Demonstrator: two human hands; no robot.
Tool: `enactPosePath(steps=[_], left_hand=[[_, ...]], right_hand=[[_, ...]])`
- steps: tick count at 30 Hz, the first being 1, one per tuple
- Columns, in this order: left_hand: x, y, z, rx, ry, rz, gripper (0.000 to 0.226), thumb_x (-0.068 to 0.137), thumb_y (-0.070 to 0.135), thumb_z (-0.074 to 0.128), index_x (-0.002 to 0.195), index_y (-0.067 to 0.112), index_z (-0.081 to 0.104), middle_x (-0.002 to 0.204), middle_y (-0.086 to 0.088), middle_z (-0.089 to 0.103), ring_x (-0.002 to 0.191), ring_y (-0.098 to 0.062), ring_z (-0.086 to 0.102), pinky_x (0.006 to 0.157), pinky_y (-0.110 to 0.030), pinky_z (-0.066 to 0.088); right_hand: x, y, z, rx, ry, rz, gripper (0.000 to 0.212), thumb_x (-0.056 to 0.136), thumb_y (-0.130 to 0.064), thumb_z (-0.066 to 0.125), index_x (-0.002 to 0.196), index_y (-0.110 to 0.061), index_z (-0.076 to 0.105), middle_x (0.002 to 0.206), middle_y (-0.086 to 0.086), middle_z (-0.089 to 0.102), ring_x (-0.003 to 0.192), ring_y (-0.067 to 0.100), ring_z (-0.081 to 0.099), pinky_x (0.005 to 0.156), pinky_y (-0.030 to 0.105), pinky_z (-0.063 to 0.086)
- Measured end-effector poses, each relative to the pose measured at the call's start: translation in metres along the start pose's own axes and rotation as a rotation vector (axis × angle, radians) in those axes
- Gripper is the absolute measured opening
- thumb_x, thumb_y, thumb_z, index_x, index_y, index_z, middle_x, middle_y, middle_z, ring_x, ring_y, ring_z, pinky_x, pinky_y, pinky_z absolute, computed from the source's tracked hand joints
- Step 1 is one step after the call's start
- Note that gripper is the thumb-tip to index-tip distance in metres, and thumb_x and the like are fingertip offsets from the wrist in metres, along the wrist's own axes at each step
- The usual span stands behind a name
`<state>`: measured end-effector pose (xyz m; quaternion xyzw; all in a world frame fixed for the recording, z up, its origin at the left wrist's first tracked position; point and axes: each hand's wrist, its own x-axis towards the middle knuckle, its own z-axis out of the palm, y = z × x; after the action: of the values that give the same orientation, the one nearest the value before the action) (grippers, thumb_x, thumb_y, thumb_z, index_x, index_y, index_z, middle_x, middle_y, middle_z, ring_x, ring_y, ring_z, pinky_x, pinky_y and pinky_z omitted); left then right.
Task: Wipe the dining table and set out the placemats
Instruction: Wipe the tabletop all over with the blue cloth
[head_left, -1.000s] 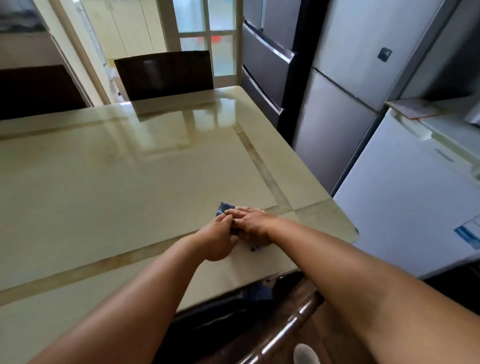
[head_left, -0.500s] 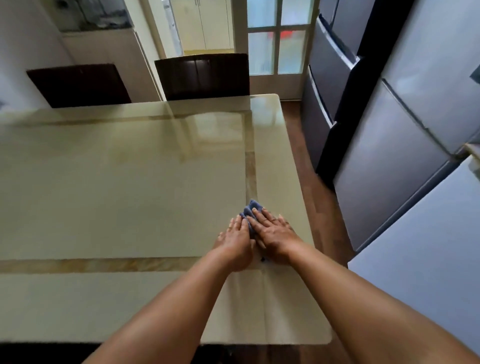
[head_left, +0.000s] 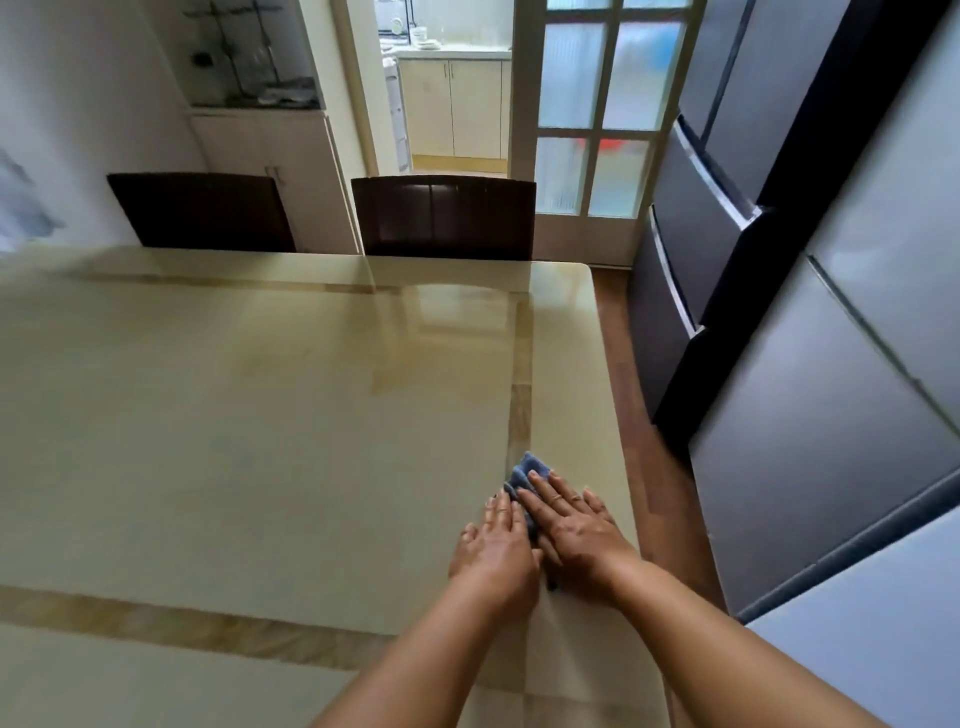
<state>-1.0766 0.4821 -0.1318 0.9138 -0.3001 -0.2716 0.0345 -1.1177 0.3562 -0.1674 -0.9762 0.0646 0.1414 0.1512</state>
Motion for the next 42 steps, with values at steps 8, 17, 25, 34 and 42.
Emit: enactPosePath(steps=[8, 17, 25, 34, 42], left_hand=[[0.074, 0.013, -0.034, -0.038, 0.060, -0.118, 0.065, 0.098, 0.039, 0.026, 0.148, 0.013, -0.006, 0.158, -0.003, -0.012, 0.145, -0.015, -0.009, 0.117, -0.039, 0.003], [0.121, 0.025, -0.062, -0.090, 0.053, -0.270, 0.063, 0.098, 0.036, 0.026, 0.148, 0.014, -0.006, 0.158, -0.001, -0.012, 0.145, -0.014, -0.010, 0.117, -0.040, 0.004], [0.117, 0.019, -0.077, -0.185, 0.073, -0.273, 0.064, 0.097, 0.031, 0.034, 0.149, 0.016, 0.001, 0.159, 0.001, -0.005, 0.146, -0.012, -0.001, 0.117, -0.040, 0.007], [0.114, 0.010, -0.068, -0.177, 0.088, -0.225, 0.065, 0.097, 0.029, 0.035, 0.149, 0.019, -0.003, 0.158, 0.003, -0.013, 0.145, -0.011, -0.007, 0.117, -0.038, 0.005], [0.138, -0.011, -0.077, -0.203, 0.274, -0.336, 0.068, 0.096, 0.039, 0.035, 0.148, 0.024, -0.006, 0.156, 0.003, -0.019, 0.145, -0.019, -0.010, 0.116, -0.037, -0.004]], right_hand=[[0.083, 0.048, -0.039, -0.053, -0.008, -0.116, 0.057, 0.099, -0.039, 0.027, 0.149, -0.037, 0.000, 0.156, -0.014, -0.014, 0.143, 0.007, -0.016, 0.115, 0.034, -0.009], [0.146, 0.075, -0.061, -0.026, -0.008, -0.242, 0.053, 0.098, -0.046, 0.023, 0.148, -0.041, 0.005, 0.156, -0.018, -0.009, 0.143, 0.003, -0.013, 0.114, 0.031, -0.009], [0.147, 0.073, -0.061, -0.074, -0.011, -0.251, 0.054, 0.097, -0.053, 0.014, 0.145, -0.044, -0.011, 0.154, -0.019, -0.019, 0.134, 0.003, -0.027, 0.112, 0.034, -0.015], [0.159, 0.075, -0.067, -0.117, -0.010, -0.286, 0.053, 0.097, -0.054, 0.016, 0.146, -0.046, -0.004, 0.154, -0.022, -0.015, 0.141, 0.003, -0.019, 0.112, 0.032, -0.013], [0.256, 0.082, -0.098, -0.144, 0.036, -0.293, 0.052, 0.097, -0.053, 0.015, 0.147, -0.045, 0.000, 0.156, -0.021, -0.010, 0.143, 0.004, -0.012, 0.114, 0.032, -0.008]])
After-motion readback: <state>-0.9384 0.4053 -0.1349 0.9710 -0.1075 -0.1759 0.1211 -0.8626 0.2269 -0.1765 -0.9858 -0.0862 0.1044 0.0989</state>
